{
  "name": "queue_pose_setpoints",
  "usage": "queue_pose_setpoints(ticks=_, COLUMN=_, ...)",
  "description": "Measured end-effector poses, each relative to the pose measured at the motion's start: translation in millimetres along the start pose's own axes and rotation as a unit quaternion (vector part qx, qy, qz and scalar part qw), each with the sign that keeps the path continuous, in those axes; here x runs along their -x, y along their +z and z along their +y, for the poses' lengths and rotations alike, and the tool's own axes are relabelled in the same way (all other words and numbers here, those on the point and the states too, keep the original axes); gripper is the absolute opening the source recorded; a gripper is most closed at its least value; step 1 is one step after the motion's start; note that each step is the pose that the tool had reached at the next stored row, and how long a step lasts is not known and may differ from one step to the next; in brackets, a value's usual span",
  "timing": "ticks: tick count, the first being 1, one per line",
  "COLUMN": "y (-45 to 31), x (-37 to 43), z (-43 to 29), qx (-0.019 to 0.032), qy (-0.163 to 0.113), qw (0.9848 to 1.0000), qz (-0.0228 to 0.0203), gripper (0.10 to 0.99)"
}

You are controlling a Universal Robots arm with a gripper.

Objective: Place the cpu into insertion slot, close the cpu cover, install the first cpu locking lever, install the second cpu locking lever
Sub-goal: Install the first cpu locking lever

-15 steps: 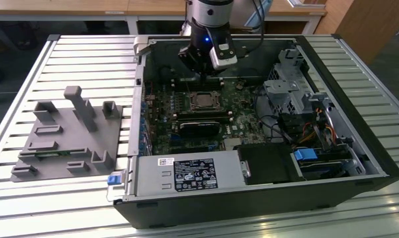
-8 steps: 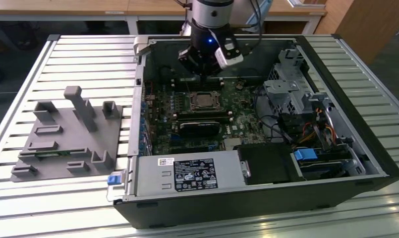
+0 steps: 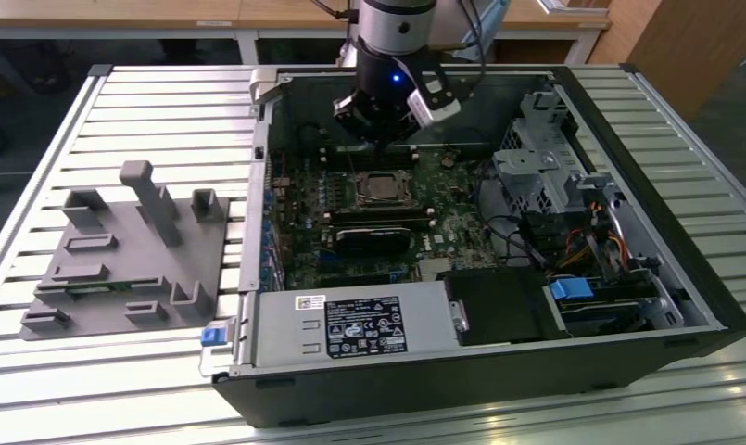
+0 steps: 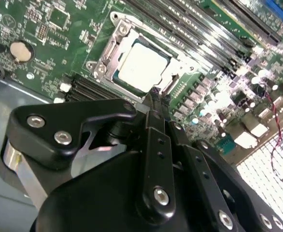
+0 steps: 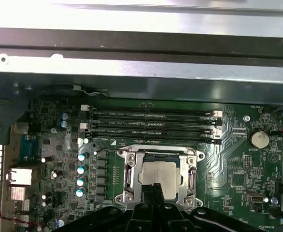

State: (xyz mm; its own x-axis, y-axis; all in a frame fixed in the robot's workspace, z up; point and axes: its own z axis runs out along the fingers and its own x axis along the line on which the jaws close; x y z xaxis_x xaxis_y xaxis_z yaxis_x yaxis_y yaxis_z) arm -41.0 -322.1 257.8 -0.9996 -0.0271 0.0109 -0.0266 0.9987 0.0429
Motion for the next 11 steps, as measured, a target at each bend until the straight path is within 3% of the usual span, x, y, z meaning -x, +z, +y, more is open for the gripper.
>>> queue_pose_setpoints(ticks=3, y=0.9, x=-8.3, z=0.2, qx=-0.0002, qy=0.0, qw=1.0, qz=-0.0097, gripper=0.106)
queue_pose_setpoints(ticks=5, y=1.1, x=-13.9, z=0.4, qx=-0.0003, qy=0.0, qw=0.9999, qz=-0.0132, gripper=0.106)
queue_pose_setpoints(ticks=11, y=1.4, x=-27.7, z=1.9, qx=-0.0003, qy=0.002, qw=0.9999, qz=-0.0143, gripper=0.106)
